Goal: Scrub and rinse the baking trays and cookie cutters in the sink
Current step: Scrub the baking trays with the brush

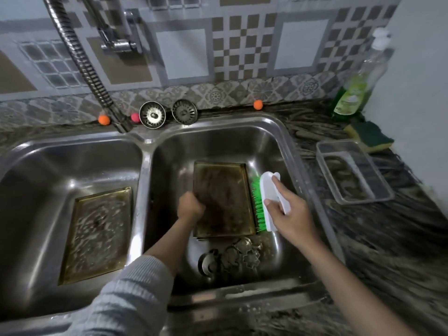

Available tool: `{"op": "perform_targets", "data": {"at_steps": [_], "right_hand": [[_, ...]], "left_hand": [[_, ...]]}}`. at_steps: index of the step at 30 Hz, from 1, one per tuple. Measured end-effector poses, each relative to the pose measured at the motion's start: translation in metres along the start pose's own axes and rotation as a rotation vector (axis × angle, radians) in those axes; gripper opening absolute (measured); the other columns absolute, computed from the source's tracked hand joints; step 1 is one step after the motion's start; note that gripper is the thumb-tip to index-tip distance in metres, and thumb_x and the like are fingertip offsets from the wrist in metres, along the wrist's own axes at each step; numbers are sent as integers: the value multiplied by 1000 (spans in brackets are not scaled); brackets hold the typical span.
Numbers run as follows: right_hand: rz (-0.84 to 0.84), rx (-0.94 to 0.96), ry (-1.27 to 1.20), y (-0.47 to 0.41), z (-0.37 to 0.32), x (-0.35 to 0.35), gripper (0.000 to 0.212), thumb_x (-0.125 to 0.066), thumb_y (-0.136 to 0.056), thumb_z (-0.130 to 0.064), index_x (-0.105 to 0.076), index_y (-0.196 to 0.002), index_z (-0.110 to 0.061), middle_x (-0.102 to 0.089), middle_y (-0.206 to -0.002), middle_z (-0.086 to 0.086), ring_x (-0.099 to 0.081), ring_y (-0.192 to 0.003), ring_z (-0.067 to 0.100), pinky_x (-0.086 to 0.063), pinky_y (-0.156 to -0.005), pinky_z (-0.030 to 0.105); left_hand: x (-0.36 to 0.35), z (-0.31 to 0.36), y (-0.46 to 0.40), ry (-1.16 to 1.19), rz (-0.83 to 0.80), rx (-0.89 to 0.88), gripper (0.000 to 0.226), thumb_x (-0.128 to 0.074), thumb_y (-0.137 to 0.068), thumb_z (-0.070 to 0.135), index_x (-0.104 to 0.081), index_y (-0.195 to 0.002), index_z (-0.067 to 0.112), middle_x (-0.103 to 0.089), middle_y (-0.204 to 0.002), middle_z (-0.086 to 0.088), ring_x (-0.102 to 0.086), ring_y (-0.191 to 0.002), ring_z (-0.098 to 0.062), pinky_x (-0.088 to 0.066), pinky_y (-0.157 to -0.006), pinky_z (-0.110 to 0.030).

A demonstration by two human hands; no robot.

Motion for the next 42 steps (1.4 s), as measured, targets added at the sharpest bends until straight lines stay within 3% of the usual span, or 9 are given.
{"op": "perform_targets", "data": {"at_steps": [5,8,14,17,23,27,30,36,42], "right_hand": [[6,14,-9,-3,4,17,55,-65,-88,-16,-45,-138,-26,-56,-127,-8,-55,-105,-6,-42,-86,5],[53,33,7,-7,-4,36,53,-66,-87,-19,-47,-136,-28,-59,-115,-7,-58,-94,2,-41,-71,0],[313,108,149,-34,-35,121,54,-70,-84,-24,-51,-135,-22,-56,-127,-1,-53,-112,8,-38,-86,10],[296,-18,385,-57,-33,157,61,-67,-85,-32,-43,-141,-27,-48,-141,7,-47,-126,23,-36,-93,22],[69,-186,599,-95,4,164,64,-68,-84,-37,-43,-141,-26,-43,-145,13,-43,-128,33,-41,-95,36],[78,-186,664,-99,20,154,60,-64,-86,-39,-42,-141,-30,-52,-136,13,-49,-120,36,-45,-87,38],[70,-178,655,-98,17,154,60,-65,-85,-39,-43,-141,-29,-52,-136,12,-51,-119,35,-44,-83,35],[257,-26,316,-72,-37,147,60,-72,-80,-35,-51,-135,-26,-52,-137,6,-54,-116,24,-39,-84,24],[-15,157,127,-22,-89,43,59,-74,-79,-33,-50,-133,-31,-53,-131,-10,-57,-108,11,-44,-74,15]], "left_hand": [[8,8,12,298,-11,-91,45,-59,-84,-2,-55,-127,12,-63,-114,-6,-62,-90,-13,-46,-53,-11],[12,11,19,394,-19,-154,52,-60,-86,2,-49,-134,16,-58,-123,-3,-62,-102,-17,-52,-65,-14],[23,15,37,499,10,-263,52,-52,-91,-3,-47,-137,21,-46,-142,-7,-40,-134,-23,-43,-104,-39],[34,15,43,637,46,-293,57,-55,-89,-3,-50,-130,35,-49,-137,-8,-45,-129,-28,-44,-103,-50],[47,22,57,806,52,-355,66,-59,-86,-6,-58,-114,54,-56,-133,-7,-51,-125,-24,-44,-101,-53],[47,27,71,849,95,-308,60,-55,-89,-6,-52,-123,44,-52,-138,-8,-44,-130,-17,-39,-106,-39],[47,30,81,873,124,-311,57,-52,-91,-7,-48,-126,38,-48,-141,-5,-39,-130,-8,-35,-102,-26],[56,34,97,946,111,-300,53,-50,-93,-4,-48,-134,29,-46,-143,-2,-38,-130,-6,-34,-111,-37],[52,56,121,1002,87,-350,54,-47,-93,-8,-45,-135,26,-47,-141,2,-40,-127,-1,-32,-112,-33]]}}
Point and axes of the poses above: each hand's wrist, its own y-axis away from the middle knuckle, its own x-axis out of the back of the hand, z = x × y, the point moved 1 cm from there along -y, towards the middle knuckle
